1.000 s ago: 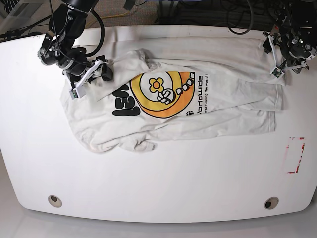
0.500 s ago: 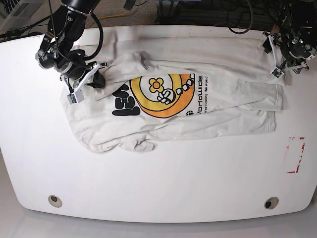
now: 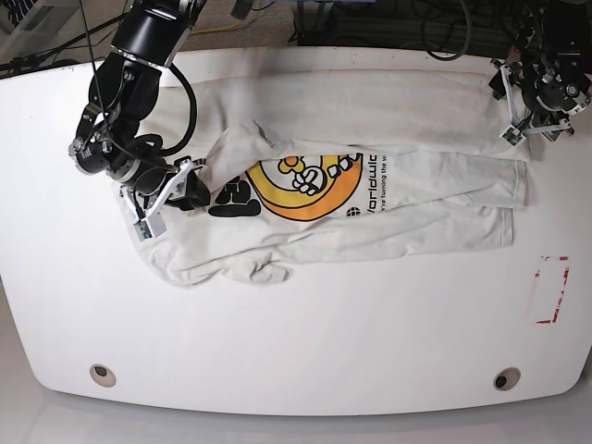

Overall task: Fold the T-shirt properly
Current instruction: 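Release the right gripper and move it along the shirt side toward the hem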

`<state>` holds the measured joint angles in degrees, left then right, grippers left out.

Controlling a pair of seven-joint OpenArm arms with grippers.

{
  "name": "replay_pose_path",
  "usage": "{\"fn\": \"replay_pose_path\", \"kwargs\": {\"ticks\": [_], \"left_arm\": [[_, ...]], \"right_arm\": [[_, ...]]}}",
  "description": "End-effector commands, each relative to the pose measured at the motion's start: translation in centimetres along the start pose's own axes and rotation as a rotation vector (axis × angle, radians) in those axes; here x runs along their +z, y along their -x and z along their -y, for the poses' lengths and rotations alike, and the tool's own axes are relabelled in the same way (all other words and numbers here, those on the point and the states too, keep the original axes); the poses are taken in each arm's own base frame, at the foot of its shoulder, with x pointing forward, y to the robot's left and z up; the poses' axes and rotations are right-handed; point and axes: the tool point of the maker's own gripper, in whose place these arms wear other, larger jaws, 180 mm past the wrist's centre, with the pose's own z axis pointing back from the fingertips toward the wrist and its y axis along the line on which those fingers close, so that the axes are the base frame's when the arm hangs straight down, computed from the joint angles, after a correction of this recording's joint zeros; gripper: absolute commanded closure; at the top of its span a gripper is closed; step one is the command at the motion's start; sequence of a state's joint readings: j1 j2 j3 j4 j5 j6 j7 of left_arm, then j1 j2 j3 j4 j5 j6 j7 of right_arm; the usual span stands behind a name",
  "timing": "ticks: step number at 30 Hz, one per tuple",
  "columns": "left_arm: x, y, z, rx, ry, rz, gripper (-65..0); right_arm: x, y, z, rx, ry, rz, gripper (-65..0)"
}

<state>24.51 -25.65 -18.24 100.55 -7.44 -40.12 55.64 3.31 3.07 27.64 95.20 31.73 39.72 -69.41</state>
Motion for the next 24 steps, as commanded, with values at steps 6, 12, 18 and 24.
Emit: {"fn": "replay_pose_path", "kwargs": {"ticks": [6,12,18,24], "left_arm": [[0.2,0.6,-0.7,-0.018,-0.029,-0.035,-43.9],[0.4,0.3,-0.8,-0.015,-0.031,-0.021,-43.9],[0.6,-1.0,-1.5,-0.005,-0.049,0.012,-43.9],[1.4,-2.9,-1.4,-0.010,-0.069,0.070,-43.9]], "right_arm": [[0.5,-3.8,3.0,0.031,0.034,0.053,-33.0],[2.9,-4.7,4.8,0.100,0.107,0.057,-33.6],[4.8,-2.8,6.8,0.110,0.176,0.014,-33.8],[5.0,-2.9,10.6,0.062,0.263,0.014,-33.9]]}}
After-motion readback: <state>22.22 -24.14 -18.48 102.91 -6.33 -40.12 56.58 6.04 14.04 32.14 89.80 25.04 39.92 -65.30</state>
